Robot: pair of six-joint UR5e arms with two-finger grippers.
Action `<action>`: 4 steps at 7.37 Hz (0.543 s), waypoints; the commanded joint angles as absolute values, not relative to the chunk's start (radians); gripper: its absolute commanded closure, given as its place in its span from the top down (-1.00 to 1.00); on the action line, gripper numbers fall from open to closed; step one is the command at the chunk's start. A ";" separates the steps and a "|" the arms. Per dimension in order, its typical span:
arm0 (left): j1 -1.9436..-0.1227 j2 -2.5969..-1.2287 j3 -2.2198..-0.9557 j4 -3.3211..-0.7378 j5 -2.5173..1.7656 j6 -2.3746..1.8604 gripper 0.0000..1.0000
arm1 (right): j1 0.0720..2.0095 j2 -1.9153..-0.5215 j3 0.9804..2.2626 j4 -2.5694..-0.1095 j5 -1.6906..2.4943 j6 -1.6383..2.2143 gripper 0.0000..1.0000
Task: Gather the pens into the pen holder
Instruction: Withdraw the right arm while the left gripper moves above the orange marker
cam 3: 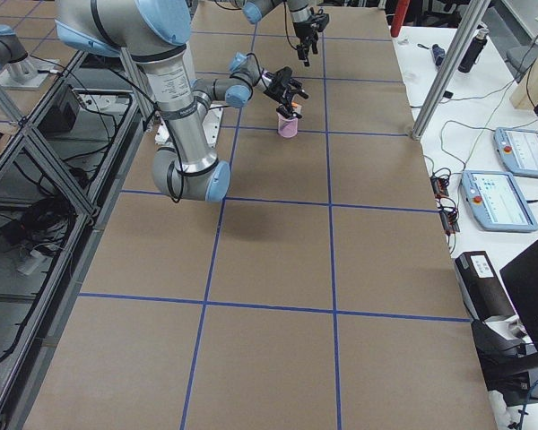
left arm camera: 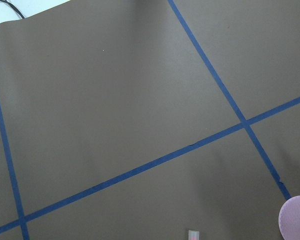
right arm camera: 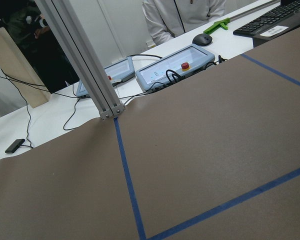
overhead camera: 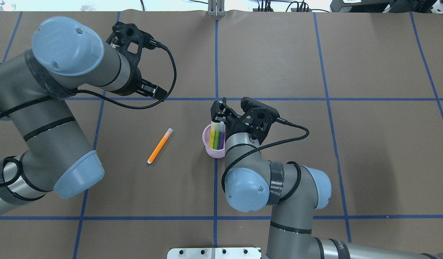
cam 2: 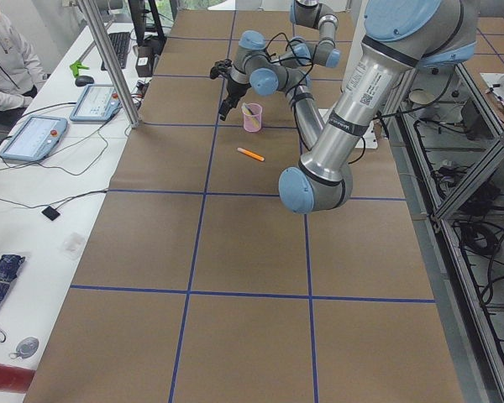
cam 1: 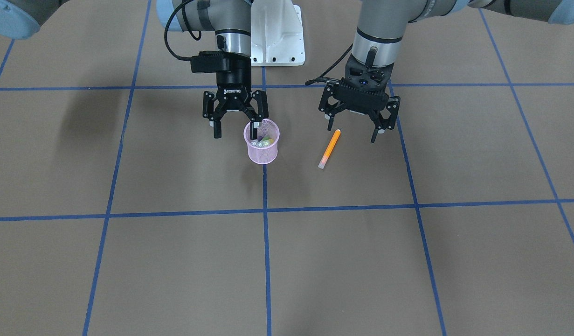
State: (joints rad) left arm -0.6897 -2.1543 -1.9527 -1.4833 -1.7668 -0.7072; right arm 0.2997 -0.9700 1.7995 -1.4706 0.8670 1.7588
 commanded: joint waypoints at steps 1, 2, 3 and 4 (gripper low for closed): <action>-0.649 -2.151 -1.916 -1.492 -1.766 -0.707 1.00 | 0.466 -0.979 1.807 -1.471 1.172 1.639 0.99; -0.623 -2.149 -1.883 -1.529 -1.766 -0.751 1.00 | 0.545 -0.986 1.809 -1.470 1.303 1.550 0.99; -0.594 -2.148 -1.829 -1.610 -1.766 -0.781 1.00 | 0.616 -1.008 1.812 -1.470 1.413 1.464 0.99; -0.589 -2.149 -1.759 -1.687 -1.766 -0.784 1.00 | 0.677 -1.055 1.839 -1.468 1.521 1.351 0.99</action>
